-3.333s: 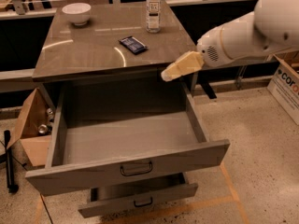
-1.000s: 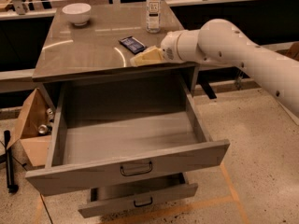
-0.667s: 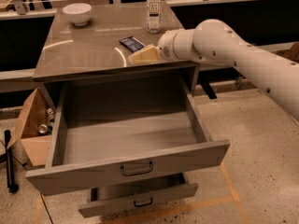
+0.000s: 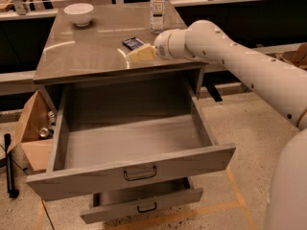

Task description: Place rxbar blueberry into top drawer

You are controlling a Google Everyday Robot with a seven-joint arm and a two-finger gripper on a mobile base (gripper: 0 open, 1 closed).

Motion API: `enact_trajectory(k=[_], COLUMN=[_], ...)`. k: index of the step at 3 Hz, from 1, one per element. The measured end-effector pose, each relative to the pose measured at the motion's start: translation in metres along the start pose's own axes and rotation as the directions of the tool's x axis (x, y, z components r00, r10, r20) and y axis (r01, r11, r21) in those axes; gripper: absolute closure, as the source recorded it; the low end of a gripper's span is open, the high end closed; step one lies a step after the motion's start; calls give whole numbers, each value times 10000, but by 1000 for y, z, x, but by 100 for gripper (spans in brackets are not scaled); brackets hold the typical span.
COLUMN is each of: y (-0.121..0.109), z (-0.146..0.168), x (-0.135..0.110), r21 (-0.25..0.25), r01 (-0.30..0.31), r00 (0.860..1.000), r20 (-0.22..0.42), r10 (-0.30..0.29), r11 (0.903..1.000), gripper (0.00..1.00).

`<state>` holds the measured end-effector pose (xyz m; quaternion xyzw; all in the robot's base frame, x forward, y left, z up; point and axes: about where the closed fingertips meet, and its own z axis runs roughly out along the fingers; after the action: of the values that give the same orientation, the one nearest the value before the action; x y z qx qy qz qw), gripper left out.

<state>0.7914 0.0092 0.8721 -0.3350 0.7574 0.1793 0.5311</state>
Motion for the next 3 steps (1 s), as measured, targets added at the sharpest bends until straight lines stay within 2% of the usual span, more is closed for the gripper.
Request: enact_trajectory(k=[3], y=[-14], z=[45], x=[0], r21=[77], r01=[-171], r00=[9999], r20=[3], r10=[171], r11=[9998], gripper=[0])
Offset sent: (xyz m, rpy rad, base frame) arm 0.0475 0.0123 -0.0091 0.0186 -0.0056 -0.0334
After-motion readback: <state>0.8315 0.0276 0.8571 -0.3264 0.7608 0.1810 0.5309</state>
